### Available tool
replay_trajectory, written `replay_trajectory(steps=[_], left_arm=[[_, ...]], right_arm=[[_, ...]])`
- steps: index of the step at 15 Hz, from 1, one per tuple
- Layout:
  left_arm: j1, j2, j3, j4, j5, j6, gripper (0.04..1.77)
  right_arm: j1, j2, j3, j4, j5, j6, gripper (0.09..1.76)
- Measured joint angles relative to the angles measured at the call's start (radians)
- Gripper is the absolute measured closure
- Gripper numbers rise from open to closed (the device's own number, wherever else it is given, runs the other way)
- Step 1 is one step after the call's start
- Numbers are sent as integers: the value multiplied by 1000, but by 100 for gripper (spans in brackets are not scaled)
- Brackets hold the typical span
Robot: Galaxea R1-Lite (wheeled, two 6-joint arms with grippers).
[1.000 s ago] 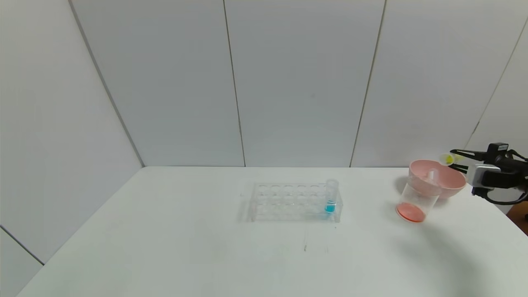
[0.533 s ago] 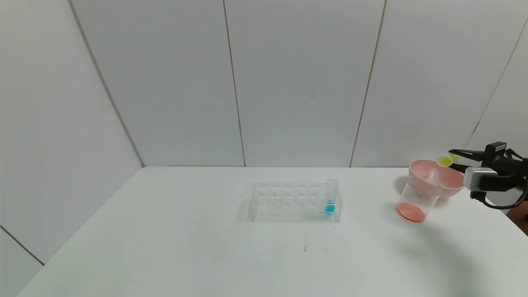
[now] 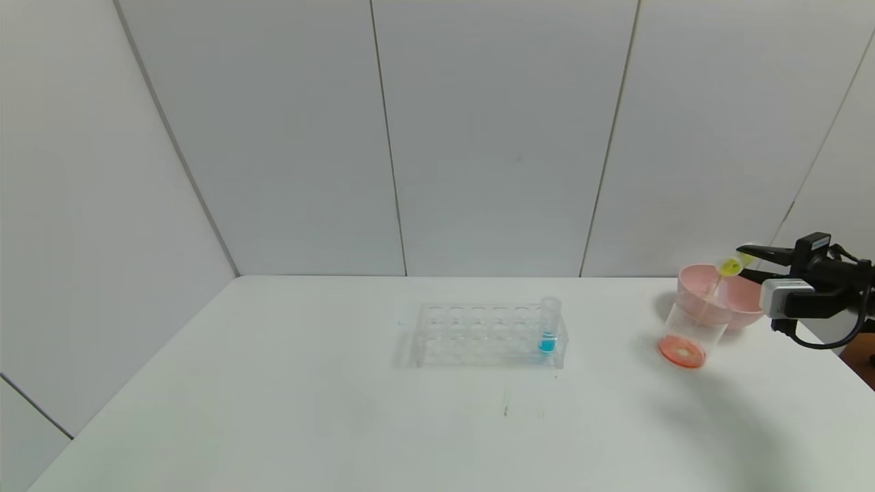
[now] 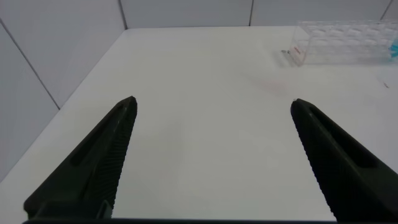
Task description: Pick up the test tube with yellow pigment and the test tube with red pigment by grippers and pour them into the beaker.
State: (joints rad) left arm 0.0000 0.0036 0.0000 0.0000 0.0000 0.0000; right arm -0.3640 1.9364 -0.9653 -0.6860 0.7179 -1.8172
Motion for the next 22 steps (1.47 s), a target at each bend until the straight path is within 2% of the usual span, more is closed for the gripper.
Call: replay_trajectory(steps=[6, 22], left_arm=[[0, 0, 0, 0, 0, 0, 5], [0, 0, 0, 0, 0, 0, 5]], right_arm=[[2, -3, 6, 3, -17, -24, 136], [10, -11, -1, 3, -47, -247, 136]])
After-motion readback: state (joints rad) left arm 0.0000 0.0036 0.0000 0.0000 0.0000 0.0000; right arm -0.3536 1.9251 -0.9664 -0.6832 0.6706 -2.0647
